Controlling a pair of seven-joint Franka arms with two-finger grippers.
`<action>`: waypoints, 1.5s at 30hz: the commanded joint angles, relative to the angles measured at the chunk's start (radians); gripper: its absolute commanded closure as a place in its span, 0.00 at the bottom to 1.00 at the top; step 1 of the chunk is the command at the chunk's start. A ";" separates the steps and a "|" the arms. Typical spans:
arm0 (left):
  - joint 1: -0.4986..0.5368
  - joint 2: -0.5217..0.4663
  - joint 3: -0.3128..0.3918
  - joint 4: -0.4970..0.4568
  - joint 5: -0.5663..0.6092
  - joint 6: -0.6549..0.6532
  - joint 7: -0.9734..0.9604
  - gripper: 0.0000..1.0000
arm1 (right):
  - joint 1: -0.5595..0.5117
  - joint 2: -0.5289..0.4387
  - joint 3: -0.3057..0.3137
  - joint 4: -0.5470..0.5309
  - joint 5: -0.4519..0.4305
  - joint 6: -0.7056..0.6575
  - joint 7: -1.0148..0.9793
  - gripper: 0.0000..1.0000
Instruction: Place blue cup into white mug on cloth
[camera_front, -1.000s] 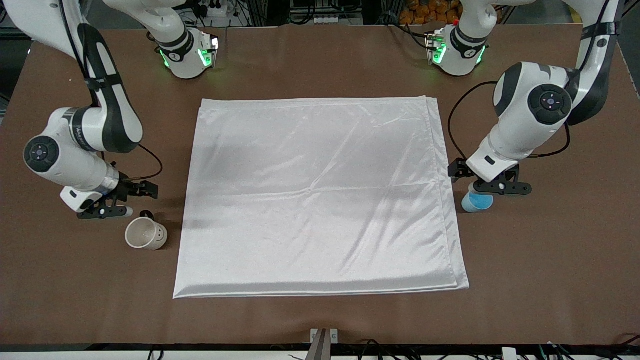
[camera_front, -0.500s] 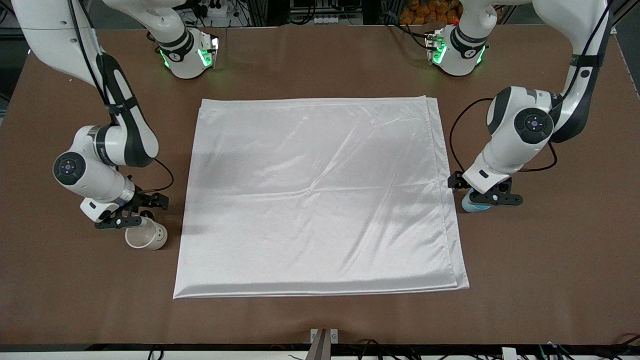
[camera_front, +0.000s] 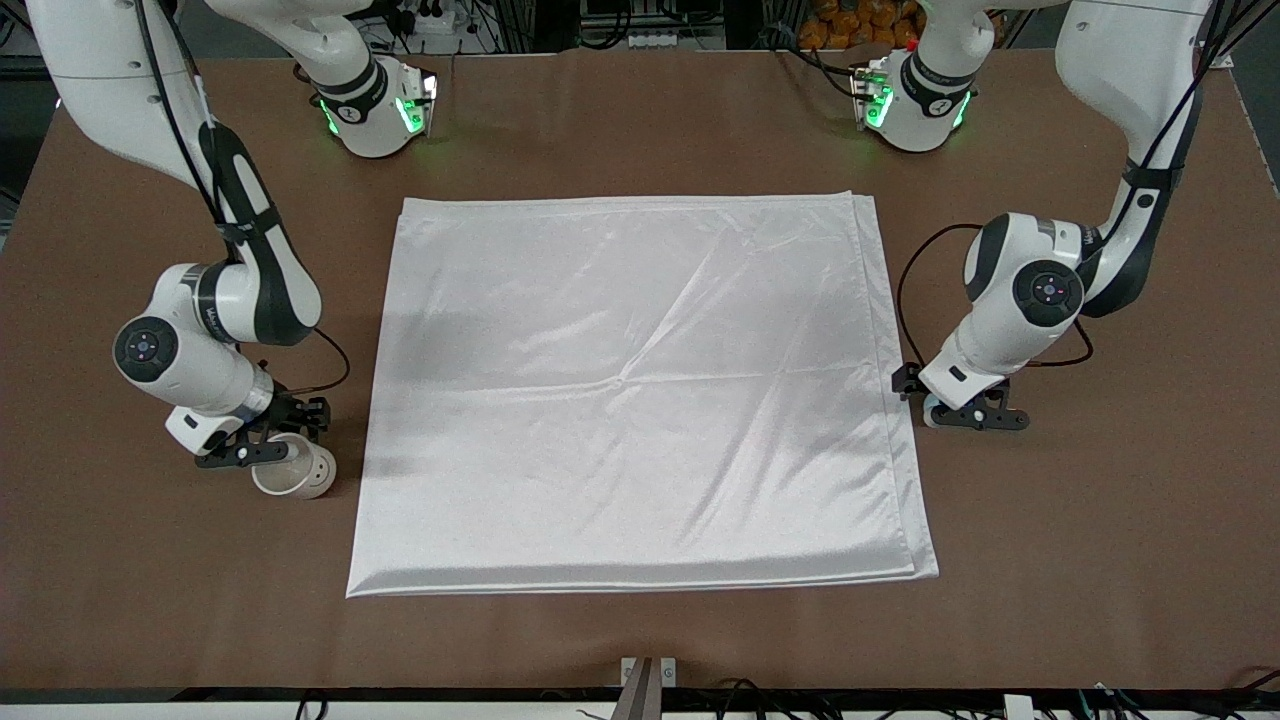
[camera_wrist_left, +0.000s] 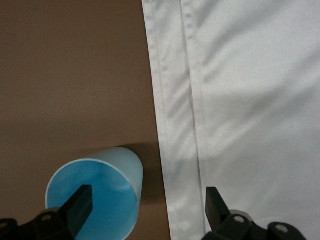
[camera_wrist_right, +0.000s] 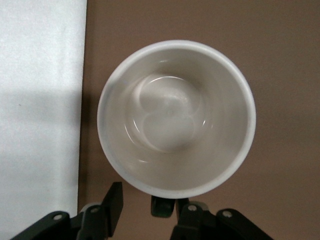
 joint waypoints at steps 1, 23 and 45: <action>0.007 0.028 -0.006 0.009 0.028 0.021 -0.005 0.00 | -0.003 0.004 0.004 0.026 0.013 -0.005 -0.016 0.96; 0.024 0.063 -0.004 0.015 0.028 0.029 0.004 0.79 | 0.175 -0.062 0.048 0.231 0.039 -0.278 0.276 1.00; 0.027 0.057 -0.002 0.015 0.028 0.032 0.004 1.00 | 0.555 0.075 0.114 0.406 0.099 -0.309 0.720 1.00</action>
